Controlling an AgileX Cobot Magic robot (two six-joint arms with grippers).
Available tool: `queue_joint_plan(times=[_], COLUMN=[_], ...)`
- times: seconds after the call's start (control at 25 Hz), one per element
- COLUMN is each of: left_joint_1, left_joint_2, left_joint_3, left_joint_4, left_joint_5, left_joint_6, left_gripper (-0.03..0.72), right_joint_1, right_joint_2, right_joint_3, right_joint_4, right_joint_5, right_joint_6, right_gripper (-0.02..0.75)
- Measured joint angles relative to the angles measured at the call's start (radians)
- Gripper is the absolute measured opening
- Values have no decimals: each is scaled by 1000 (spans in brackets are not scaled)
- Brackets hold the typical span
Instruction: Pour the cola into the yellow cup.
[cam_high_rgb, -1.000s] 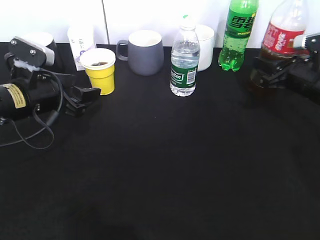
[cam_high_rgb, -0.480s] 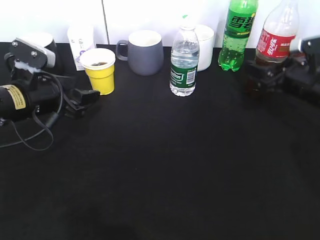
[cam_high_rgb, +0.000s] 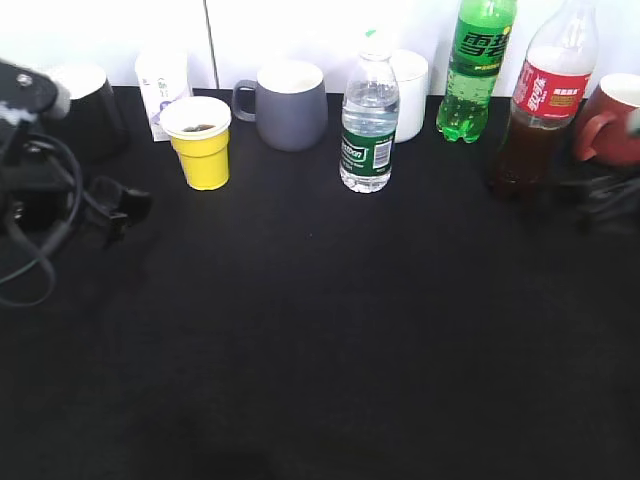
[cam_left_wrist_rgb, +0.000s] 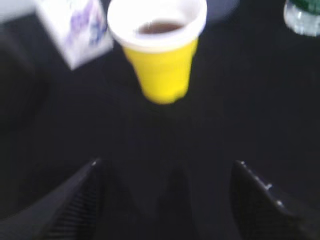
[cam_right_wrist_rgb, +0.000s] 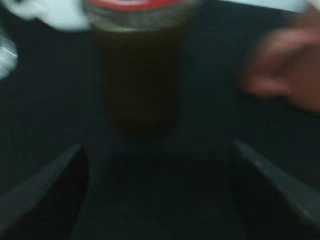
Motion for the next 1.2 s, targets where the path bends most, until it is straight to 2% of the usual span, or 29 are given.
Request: queue_joint_plan(times=[0.12, 0.2, 0.28, 0.32, 0.4, 0.52, 0.64, 0.76, 0.88, 1.04, 1.2], left_joint_1=[-80, -97, -98, -98, -98, -98, -98, -98, -98, -99, -99], left_joint_2=[-97, -193, -329, -411, -562, -841, -1118, -1360, -1412, -1412, -1412], left_joint_3=[0, 0, 0, 0, 0, 0, 0, 0, 34, 53, 90], left_joint_4=[-123, -182, -208, -212, -223, -308, -357, -363, -382, -393, -401], left_joint_5=[221, 370, 512, 564, 682, 929, 1111, 1268, 1280, 1207, 1127], left_joint_6=[-1, -1, -2, 14, 45, 169, 212, 228, 282, 300, 308], left_gripper=[587, 586, 585, 585, 585, 576, 538, 533, 533, 533, 508], right_joint_1=[0, 9, 98, 149, 257, 407, 444, 444, 444, 444, 444], right_joint_2=[-163, -253, -363, -429, -586, -902, -1195, -1451, -1578, -1579, -1581], right_joint_3=[0, -1, -38, -63, -101, -110, -111, -103, -34, 3, 7], right_joint_4=[0, 1, 1, 10, 113, 382, 433, 403, 352, 299, 297], right_joint_5=[172, 273, 495, 657, 877, 1022, 1324, 1640, 1713, 1610, 1587], right_joint_6=[108, 181, 195, 196, 174, -27, -55, -56, -59, -64, -68], right_gripper=[604, 583, 580, 580, 578, 577, 577, 577, 577, 577, 576])
